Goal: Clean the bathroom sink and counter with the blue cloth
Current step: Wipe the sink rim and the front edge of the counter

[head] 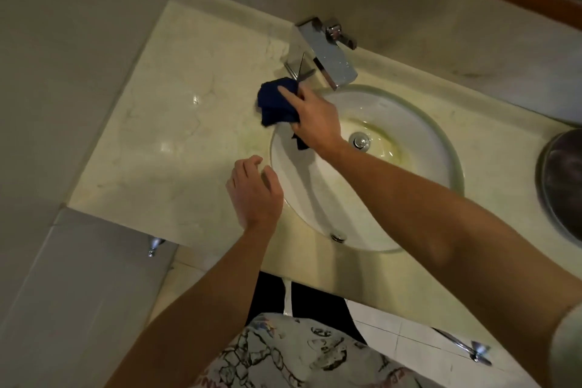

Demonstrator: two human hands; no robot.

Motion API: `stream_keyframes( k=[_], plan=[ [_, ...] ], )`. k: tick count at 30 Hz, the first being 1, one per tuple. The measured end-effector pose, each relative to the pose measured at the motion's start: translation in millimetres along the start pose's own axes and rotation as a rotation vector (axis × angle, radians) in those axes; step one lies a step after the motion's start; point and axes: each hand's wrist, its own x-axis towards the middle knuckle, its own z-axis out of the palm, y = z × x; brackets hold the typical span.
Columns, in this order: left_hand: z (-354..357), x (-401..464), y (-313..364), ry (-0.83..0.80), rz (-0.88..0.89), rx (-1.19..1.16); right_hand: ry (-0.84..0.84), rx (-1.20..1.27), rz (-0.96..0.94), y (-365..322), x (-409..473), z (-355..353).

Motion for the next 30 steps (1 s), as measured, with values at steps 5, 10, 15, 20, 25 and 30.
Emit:
stream_keyframes(
  k=[5,10,15,20,25,30],
  plan=[
    [1,-1,2,-0.004,0.010,0.034,0.030,-0.034,-0.095,59,12,-5],
    [4,0,2,0.016,0.030,0.067,0.001,0.005,0.176,109,4,-42],
    [5,-1,0,0.019,0.041,0.098,0.013,0.072,0.310,185,-46,-64],
    [4,-1,2,0.028,0.048,0.087,0.151,0.185,0.562,212,-122,-67],
    [1,-1,5,0.017,0.028,0.049,0.145,0.309,0.728,199,-131,-94],
    [6,-6,45,-0.163,0.001,-0.207,0.358,0.684,0.735,136,-138,-125]
  ],
)
